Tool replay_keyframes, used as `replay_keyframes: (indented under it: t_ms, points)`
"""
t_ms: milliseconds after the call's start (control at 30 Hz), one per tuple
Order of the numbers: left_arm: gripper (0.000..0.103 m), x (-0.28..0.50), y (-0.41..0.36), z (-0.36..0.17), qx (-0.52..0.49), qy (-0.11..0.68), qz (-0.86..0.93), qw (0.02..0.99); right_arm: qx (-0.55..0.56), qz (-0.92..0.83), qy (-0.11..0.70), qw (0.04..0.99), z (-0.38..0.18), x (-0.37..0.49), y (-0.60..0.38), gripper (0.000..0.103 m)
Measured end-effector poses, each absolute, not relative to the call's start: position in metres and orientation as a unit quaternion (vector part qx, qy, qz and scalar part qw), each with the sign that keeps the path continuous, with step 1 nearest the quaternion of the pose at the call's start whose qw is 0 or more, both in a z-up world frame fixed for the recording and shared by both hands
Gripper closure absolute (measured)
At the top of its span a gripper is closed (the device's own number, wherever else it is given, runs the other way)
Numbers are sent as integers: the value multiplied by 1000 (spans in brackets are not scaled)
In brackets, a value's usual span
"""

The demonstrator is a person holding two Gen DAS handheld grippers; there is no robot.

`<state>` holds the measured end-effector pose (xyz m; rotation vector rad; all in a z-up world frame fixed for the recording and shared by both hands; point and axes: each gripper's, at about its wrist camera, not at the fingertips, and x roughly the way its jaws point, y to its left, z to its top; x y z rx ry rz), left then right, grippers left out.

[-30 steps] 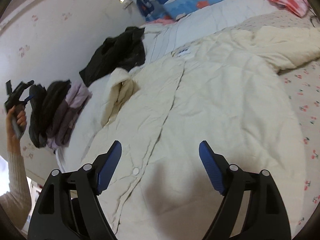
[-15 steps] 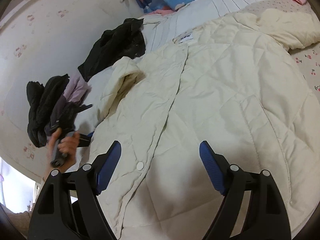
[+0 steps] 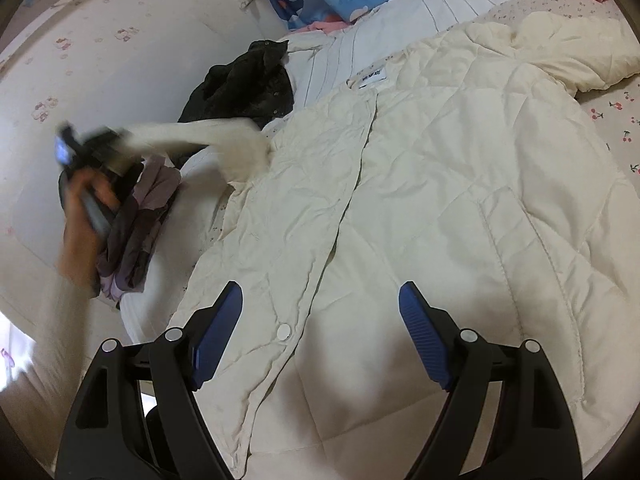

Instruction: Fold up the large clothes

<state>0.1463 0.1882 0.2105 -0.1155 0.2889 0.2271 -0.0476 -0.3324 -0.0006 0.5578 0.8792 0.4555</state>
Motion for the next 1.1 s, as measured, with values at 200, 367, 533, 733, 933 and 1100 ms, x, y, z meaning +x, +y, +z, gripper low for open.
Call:
replay_keyframes:
  t_ms: [200,367,533,733,933,1100]
  points:
    - [25,230,311,303,-7,323,205,924,271,204,444,829,-14,-40,-335,22]
    - [18,214,388,341,-60,308,221,923,244,188,497,811,-30,-32,-323,19]
    - [12,166,406,379,-50,198,193,960,258,204,467,821,-15,-40,-329,18]
    - [7,133,345,275,37,313,-34,948,240,114,416,870,31,-95,-394,16]
    - [7,127,414,133,62,466,-58,881,239,25,476,846,7,-158,-465,14]
    - [9,131,496,105,2,549,-87,831,256,53,510,820,-20,-186,-454,14]
